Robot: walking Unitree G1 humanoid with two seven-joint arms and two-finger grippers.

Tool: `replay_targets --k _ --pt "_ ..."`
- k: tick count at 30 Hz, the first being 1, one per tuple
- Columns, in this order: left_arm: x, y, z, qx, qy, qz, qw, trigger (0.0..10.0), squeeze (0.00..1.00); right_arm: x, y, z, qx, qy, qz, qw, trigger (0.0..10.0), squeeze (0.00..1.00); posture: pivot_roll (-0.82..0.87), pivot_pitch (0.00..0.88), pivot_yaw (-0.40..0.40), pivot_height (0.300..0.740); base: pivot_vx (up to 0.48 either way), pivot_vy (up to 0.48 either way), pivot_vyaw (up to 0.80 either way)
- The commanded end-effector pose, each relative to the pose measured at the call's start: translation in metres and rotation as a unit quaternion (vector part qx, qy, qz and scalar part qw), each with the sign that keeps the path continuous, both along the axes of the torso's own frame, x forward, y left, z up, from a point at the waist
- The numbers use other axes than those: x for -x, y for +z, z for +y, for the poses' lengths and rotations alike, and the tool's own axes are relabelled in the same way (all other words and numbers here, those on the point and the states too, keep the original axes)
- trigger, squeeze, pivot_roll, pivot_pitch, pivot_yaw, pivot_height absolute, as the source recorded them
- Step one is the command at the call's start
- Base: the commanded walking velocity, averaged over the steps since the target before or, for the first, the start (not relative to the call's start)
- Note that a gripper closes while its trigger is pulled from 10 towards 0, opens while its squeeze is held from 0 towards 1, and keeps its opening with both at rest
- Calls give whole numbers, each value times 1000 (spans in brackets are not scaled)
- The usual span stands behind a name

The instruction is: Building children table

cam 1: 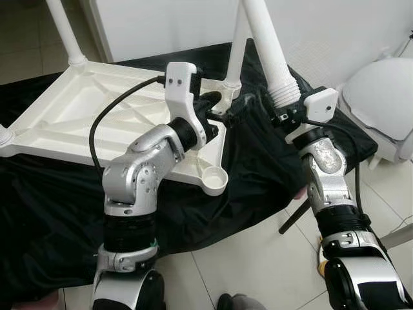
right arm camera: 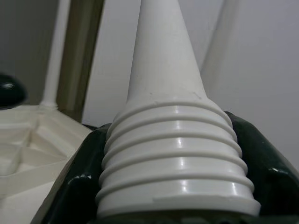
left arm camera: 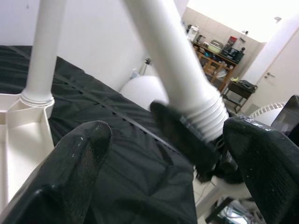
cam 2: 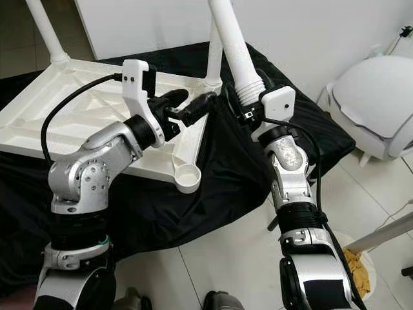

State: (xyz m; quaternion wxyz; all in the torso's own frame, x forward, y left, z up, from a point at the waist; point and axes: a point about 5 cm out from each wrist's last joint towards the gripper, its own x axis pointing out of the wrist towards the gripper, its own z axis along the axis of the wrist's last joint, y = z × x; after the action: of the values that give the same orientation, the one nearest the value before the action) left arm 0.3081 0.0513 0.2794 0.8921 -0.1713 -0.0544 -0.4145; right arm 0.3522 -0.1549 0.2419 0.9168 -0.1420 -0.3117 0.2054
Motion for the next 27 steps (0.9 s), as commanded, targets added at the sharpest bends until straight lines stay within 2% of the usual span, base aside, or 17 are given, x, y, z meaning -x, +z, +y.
replay_targets --k 1,8,9,10,16,18,23,27 --pt "5 5 -7 10 -72 -19 997 10000 0 2 2 3 7 12 -9 1000 10000 0 -81 37 1 740 0 0 0" --pt "5 8 -9 10 -91 -9 996 10000 0 2 -5 4 25 24 5 999 10000 0 -80 38 1 740 0 0 0" --pt "1 7 -11 11 -95 12 995 10000 0 4 -12 9 45 40 11 998 10000 0 -85 39 5 740 0 0 0" --pt "1 7 -11 11 -95 12 995 10000 0 4 -12 9 45 40 11 998 10000 0 -85 39 5 740 0 0 0" --pt "-17 -1 -9 -11 -57 59 997 10000 0 12 -21 21 65 55 0 996 10000 0 -91 42 8 740 0 0 0" --pt "-17 -1 -9 -11 -57 59 997 10000 0 12 -21 21 65 55 0 996 10000 0 -91 42 8 740 0 0 0" --pt "-28 -9 -4 -31 -17 83 996 10000 0 19 -29 25 67 55 -3 996 10000 0 -94 48 7 740 0 0 0" --pt "-30 -11 -2 -31 -11 91 995 10000 0 19 -29 23 64 45 -6 997 10000 0 -92 50 6 740 0 0 0"
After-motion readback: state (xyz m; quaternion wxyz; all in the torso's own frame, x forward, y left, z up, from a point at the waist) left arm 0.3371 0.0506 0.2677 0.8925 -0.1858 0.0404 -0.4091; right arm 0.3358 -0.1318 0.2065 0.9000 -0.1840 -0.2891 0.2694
